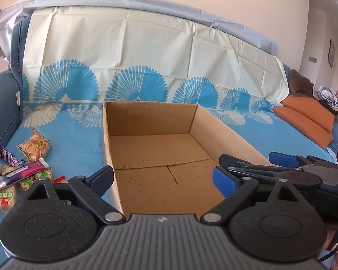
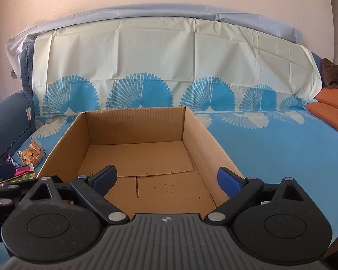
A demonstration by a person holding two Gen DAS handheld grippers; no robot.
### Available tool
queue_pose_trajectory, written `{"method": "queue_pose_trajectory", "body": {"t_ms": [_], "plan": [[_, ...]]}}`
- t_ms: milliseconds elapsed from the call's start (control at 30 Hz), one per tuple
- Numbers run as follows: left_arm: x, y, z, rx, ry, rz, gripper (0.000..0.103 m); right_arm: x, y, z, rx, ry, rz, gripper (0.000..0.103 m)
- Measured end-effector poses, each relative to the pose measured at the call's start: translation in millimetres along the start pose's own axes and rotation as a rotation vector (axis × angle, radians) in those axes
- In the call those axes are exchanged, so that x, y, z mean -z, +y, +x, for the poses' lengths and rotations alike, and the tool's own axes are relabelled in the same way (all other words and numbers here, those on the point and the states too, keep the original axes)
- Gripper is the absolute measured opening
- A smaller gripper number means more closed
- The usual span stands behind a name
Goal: Organize snacks
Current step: 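Move both tools from the cardboard box toward the snack pile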
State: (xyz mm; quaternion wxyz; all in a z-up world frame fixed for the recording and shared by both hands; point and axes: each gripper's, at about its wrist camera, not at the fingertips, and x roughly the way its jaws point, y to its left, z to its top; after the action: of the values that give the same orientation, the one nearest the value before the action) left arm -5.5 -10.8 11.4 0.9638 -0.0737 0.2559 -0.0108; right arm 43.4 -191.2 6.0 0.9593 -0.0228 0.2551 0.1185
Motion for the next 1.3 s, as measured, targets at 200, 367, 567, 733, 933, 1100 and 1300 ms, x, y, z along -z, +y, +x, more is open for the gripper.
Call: {"method": "queue_pose_trajectory", "body": {"t_ms": [200,367,567,733,933,1100,1300], "plan": [[3,4,2,0.022,0.014,-0.011,0.094,0,-2,3,-0.014,0.029,0.022,0.096],[3,4,3,0.034,0.022,0.01,0.087,0,-1,4,-0.025,0.042,0.023,0.089],[4,9,3,0.069,0.04,-0.004,0.087,1,1,4,-0.035,0.046,0.005,0.078],[3,11,1,0.103,0.04,-0.021,0.088,0,3,2,-0.06,0.048,-0.005,0.067],[2,13,0,0.094,0.034,-0.033,0.089,-1,4,2,-0.065,0.049,-0.012,0.066],[2,13,-1,0.092,0.032,-0.028,0.088,-1,4,2,-0.056,0.048,-0.008,0.066],[3,19,-6,0.105,0.025,-0.046,0.068,-2,9,1,-0.069,0.039,-0.007,0.066]]}}
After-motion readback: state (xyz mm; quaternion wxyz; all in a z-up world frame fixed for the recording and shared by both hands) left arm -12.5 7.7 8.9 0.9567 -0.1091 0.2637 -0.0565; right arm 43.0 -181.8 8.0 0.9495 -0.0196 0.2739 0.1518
